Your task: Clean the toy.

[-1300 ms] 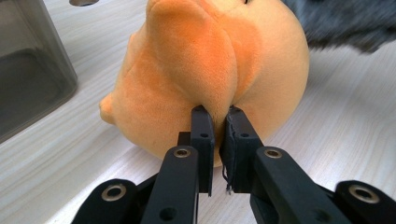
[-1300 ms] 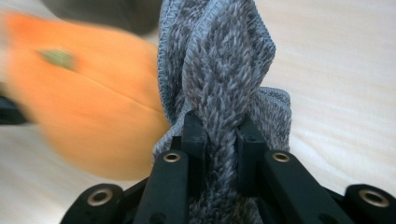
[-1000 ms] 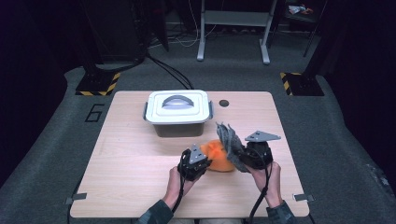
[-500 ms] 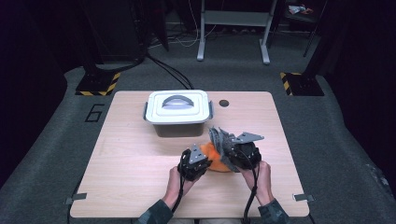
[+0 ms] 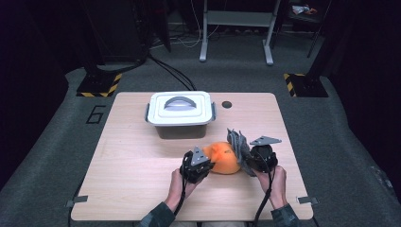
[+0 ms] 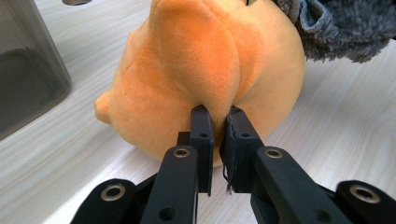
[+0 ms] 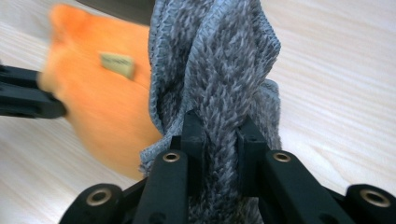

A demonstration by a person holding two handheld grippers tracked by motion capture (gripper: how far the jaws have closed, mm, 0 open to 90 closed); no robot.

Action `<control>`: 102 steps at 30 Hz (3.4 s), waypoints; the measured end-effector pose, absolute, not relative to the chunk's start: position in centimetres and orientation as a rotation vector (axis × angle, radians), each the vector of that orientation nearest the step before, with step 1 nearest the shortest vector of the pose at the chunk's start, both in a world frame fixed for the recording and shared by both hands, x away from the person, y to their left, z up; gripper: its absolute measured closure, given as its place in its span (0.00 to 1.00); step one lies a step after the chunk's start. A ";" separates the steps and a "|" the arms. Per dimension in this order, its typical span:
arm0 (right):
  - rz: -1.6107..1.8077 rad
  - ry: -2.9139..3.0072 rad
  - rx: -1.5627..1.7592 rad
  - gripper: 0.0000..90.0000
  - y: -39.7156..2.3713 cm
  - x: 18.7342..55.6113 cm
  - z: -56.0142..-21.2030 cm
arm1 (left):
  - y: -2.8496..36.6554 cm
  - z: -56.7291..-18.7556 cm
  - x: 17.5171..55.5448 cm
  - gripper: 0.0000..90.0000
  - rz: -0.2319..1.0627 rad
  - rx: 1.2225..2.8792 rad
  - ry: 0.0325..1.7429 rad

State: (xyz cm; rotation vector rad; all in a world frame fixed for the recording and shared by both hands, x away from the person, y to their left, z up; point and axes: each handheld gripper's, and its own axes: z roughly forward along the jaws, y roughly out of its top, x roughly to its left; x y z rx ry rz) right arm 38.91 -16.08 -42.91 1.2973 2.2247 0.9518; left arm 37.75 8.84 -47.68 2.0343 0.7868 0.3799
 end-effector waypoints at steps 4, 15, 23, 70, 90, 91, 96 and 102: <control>0.922 2.209 1.362 0.86 -16.7 39.3 -43.7 | 8.8 -47.7 37.7 0.92 0.380 2.033 0.788; 0.839 2.259 1.466 0.86 -17.8 41.0 -47.3 | 8.8 -47.8 37.8 0.92 0.381 2.026 0.791; 0.828 2.276 1.522 0.86 -18.3 41.1 -48.4 | 8.9 -47.8 37.8 0.92 0.379 2.021 0.791; 0.981 2.250 1.309 0.86 -15.1 40.0 -42.2 | 7.7 -49.1 37.7 0.69 0.555 2.103 0.745; 1.080 2.232 1.235 0.86 -15.0 37.5 -39.6 | 8.5 -46.9 37.8 0.92 0.312 2.002 0.841; 1.090 2.236 1.230 0.86 -14.8 37.2 -39.4 | 8.5 -46.9 37.7 0.92 0.295 1.997 0.847; 1.087 2.272 1.177 0.85 -13.3 37.2 -39.3 | 8.2 -46.9 37.6 0.92 0.299 1.999 0.841; 1.011 2.290 1.152 0.85 -11.6 38.4 -40.5 | 8.2 -47.4 37.8 0.90 0.364 2.035 0.833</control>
